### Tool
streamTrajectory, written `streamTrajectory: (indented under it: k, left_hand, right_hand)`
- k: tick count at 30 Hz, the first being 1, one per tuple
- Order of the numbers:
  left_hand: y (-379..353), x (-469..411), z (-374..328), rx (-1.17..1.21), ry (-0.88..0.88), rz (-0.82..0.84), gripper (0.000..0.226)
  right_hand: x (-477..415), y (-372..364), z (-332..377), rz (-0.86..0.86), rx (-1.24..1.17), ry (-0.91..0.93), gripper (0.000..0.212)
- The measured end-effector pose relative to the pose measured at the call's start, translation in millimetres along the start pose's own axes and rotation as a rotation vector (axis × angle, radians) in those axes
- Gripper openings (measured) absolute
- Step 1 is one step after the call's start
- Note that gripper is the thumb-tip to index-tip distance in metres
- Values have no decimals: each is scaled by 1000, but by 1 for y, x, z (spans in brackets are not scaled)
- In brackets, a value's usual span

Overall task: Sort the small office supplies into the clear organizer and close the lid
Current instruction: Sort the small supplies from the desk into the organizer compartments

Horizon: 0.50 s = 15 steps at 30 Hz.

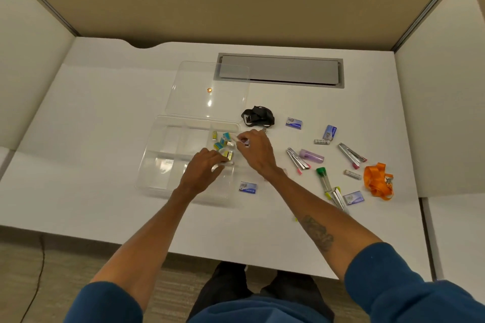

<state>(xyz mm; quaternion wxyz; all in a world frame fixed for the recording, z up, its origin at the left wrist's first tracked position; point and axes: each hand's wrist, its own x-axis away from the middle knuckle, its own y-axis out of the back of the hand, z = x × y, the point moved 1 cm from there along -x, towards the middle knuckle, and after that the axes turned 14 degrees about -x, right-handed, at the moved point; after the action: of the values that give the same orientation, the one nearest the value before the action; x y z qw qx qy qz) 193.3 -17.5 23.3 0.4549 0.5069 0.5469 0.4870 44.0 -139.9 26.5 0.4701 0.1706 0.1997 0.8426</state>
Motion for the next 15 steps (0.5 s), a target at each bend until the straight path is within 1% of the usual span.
streamTrajectory:
  k: [3,7,10,15]
  left_hand:
    - [1,25,16,8,-6,72,18]
    - [-4,40,27,-41,1,213,20]
    - [-8,44,31,-83,11,290,22]
    - [-12,43,35,-80,10,350,27]
  right_hand:
    - [15,-24,10,113,80,71,24]
    - [37,-58,16,246,339,167,26]
    - [47,-74,17,265,468,161,25]
    - [55,-83,16,286,553,156,23]
